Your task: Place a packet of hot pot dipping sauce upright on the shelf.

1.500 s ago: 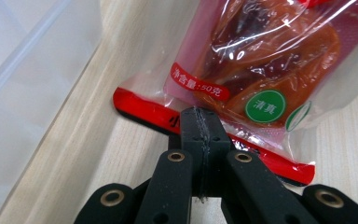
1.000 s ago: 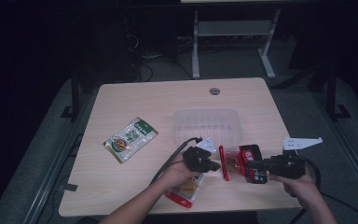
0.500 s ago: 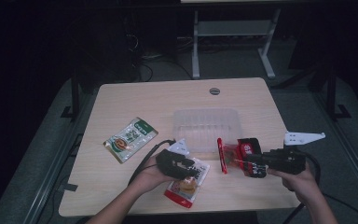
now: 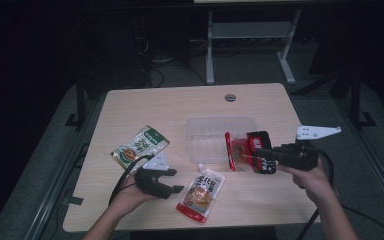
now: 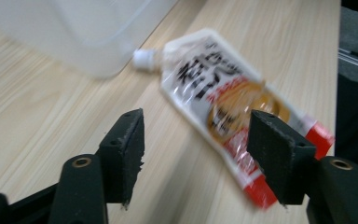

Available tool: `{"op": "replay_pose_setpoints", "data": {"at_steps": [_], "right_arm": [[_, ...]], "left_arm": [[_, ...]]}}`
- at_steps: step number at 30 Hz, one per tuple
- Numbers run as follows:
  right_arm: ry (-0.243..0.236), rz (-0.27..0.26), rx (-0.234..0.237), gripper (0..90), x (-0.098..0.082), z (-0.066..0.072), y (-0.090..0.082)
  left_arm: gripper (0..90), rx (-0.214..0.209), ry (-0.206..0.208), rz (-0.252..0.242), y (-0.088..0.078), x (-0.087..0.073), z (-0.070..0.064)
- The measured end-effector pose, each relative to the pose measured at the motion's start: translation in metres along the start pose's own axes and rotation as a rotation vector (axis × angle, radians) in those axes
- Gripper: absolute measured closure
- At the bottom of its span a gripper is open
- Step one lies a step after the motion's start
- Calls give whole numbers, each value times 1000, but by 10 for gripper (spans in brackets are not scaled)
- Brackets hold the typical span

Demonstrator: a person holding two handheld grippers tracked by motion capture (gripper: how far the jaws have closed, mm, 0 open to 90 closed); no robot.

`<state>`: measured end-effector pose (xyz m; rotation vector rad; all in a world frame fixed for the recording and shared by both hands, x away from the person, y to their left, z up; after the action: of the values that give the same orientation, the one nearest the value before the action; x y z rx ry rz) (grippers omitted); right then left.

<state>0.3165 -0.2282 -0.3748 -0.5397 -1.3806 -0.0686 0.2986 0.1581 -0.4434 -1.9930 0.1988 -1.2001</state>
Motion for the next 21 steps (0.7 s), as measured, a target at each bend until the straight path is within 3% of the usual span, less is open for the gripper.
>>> {"op": "replay_pose_setpoints", "data": {"at_steps": [8,12,21], "right_arm": [[-2,-26,-15,899,18,-16,19],[-2,-26,-13,899,24,-22,32],[-12,-25,1,899,37,-28,60]], "left_arm": [[265,49,-52,-25,-16,-22,15],[238,56,-69,-36,-17,-23,20],[229,61,-60,-11,-16,-27,22]]}}
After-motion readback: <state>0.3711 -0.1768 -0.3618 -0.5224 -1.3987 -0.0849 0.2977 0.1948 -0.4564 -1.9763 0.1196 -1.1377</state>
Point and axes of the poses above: each handheld gripper's, and its own axes: y roughly forward along the jaws, x roughly out of its top, z roughly to its left, the point moved 3 cm from there along y, roughly forward along the jaws, and after that the axes turned 13 degrees about -y, right-handed, at the moved point
